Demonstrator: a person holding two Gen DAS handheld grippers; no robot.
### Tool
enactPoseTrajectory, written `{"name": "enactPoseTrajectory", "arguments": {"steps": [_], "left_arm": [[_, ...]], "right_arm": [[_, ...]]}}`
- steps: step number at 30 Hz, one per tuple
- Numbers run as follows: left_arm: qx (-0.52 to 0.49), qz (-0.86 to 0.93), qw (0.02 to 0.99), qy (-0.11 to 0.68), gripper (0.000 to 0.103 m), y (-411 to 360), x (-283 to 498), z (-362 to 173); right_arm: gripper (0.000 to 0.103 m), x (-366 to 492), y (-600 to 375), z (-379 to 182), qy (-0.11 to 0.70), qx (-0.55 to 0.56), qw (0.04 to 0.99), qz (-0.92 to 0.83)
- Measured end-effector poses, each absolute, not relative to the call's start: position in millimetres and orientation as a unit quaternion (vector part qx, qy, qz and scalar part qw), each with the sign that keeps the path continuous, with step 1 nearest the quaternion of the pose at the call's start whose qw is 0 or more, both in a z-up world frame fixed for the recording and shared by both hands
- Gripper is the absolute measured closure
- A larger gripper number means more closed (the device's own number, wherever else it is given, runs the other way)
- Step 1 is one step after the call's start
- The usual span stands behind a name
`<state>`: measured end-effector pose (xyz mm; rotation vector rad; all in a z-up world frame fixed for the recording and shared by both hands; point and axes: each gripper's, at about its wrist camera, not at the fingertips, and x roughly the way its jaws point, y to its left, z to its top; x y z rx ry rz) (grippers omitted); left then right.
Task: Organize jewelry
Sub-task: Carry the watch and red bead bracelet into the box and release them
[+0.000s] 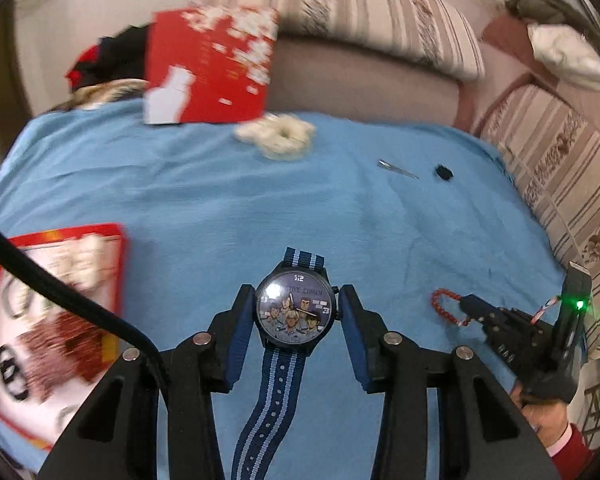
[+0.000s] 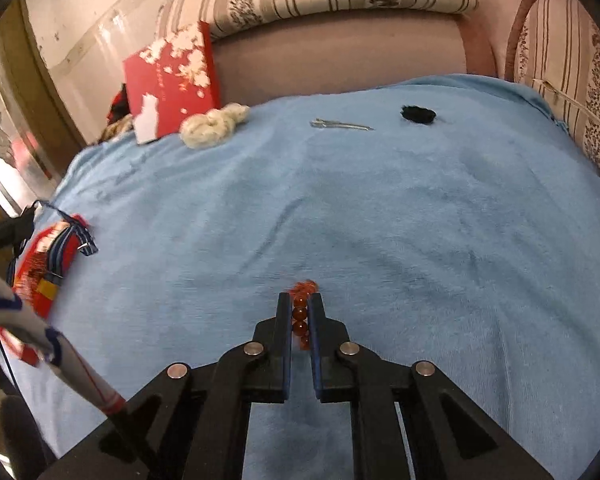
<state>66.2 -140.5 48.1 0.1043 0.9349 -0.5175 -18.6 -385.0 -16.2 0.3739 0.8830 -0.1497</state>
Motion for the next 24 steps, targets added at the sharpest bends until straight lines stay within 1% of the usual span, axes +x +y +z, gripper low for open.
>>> {"name": "enactPoseTrajectory", "arguments": {"steps": [5,10,15,24], "left_arm": [[0.032,-0.190,0.883,0.427,0.062,-64.0,55.6,78.1],[0.020,-0.137,0.895,0.423,0.062,1.7,53.2,89.0],[-0.005,-0.083,0.899,0.430,0.062,67.8,58.2,89.7],[-0.031,-0.037,0.897,0.439,0.062,133.0,67.8,73.7]], "right_arm": [[0.095,-22.9,-366.6,16.0,0.408,0.193,0.891,-0.042],[0.095,-19.1,-343.5,44.1,0.395,0.190,0.898,-0.017],[0.095,-10.0,-308.0,62.8,0.393,0.166,0.904,0.011],[0.095,18.3,-240.8,82.4,0.402,0.142,0.901,0.075]]}}
